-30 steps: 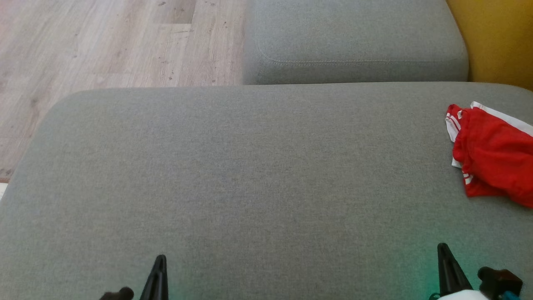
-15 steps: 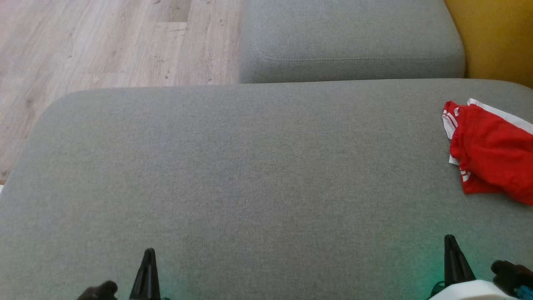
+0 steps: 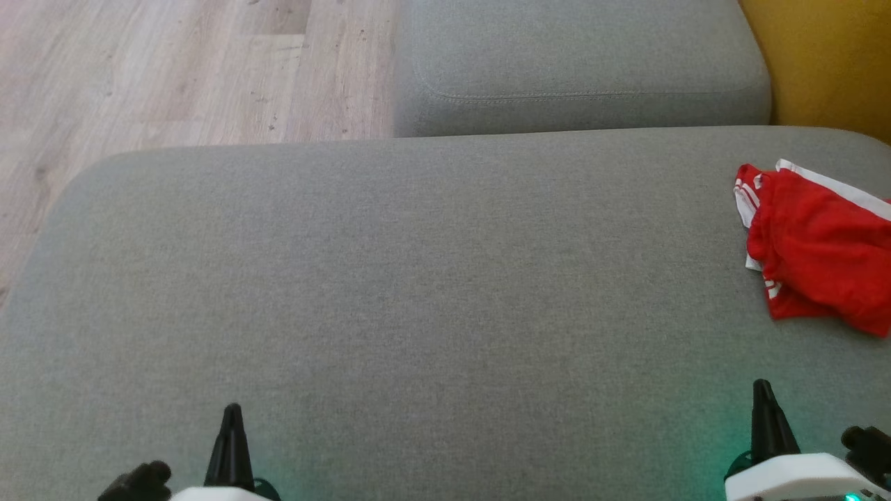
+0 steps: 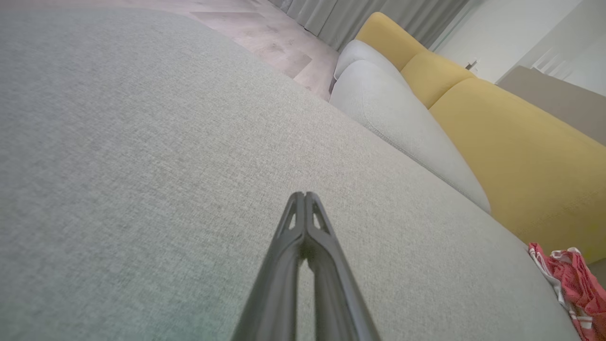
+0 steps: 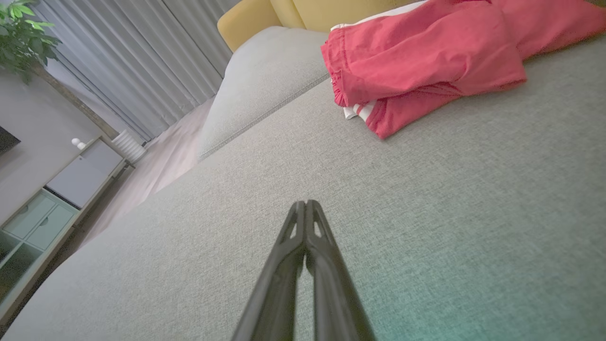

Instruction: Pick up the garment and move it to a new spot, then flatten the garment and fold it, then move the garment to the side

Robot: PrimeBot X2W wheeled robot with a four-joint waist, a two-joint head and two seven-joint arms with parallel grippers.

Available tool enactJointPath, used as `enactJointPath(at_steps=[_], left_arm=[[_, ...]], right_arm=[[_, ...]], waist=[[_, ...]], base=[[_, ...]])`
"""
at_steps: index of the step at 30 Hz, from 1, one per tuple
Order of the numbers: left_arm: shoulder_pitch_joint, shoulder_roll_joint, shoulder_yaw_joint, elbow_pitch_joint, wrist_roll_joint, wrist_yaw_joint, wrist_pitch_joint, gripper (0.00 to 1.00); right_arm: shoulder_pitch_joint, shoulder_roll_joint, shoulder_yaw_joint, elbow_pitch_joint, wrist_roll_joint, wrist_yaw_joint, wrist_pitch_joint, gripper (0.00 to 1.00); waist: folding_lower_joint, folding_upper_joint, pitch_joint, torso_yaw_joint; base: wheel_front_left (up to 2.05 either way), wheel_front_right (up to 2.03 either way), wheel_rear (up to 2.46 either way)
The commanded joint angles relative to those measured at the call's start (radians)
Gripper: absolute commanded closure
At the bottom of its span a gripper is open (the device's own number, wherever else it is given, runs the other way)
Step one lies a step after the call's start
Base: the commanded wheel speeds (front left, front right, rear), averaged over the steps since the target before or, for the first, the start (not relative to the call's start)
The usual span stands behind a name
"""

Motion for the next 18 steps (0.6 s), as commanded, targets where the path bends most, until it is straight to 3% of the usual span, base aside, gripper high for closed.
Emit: enactJointPath(at_steps=[1,18], left_arm=[[-0.054,0.000,0.027,-0.037,-0.023,-0.005,0.003,1.00],[-0.087,0.000,0.066,-0.053,-0.229,-0.011,0.055,1.00]], right_arm=[[-0.050,-0.004,0.002,-0.036,0.028,0.003,0.003,1.00],[-0.085,-0.006,-0.003,-0.055,0.259,0.004,0.055,1.00]], waist=[[0.0000,0.0000,0.000,-0.001],[0.0000,0.0000,0.008,-0.016]], base=[[0.00,0.00,0.00],[0.00,0.00,0.00]])
